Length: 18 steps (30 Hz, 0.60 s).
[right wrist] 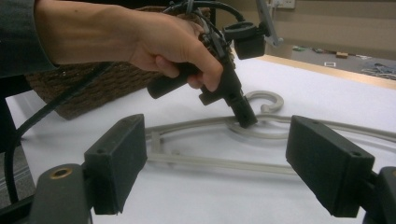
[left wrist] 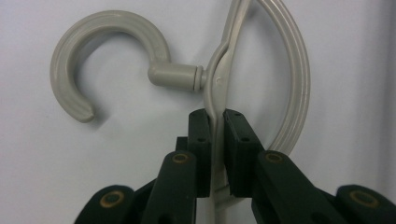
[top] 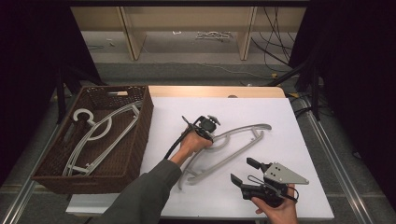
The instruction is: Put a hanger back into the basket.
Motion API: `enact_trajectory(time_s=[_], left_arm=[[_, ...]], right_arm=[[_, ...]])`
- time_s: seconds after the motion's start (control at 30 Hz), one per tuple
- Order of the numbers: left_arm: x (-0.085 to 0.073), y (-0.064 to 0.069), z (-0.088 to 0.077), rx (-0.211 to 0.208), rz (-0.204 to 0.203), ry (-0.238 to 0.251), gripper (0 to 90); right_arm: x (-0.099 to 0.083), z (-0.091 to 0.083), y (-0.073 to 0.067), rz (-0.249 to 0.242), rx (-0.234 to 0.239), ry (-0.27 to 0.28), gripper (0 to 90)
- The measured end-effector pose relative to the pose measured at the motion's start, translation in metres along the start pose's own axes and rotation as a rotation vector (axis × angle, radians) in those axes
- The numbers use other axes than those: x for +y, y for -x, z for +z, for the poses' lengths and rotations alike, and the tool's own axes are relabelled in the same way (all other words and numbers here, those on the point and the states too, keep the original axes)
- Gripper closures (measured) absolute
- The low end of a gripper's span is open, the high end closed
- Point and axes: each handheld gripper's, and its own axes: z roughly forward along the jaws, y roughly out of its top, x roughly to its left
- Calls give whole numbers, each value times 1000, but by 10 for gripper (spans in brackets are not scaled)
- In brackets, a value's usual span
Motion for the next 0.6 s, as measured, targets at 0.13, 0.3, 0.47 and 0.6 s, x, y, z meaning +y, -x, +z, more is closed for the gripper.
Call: enact_trajectory(time_s=[0.13,0.3,0.47,0.6], left_arm=[[2,-1,-11,-8,-17,77,821],[2,-12,-31,-25,-43,145,825],[-1,-23,-46,-14,-47,176,827],[-2,-29,-58,-8,-74,228,827]], right_arm=[[0,1,0,5,9,13,215],[0,0,0,-1,1,0,214],[0,0,0,3,1,-1,214],[0,0,0,8,-4,-2,214]])
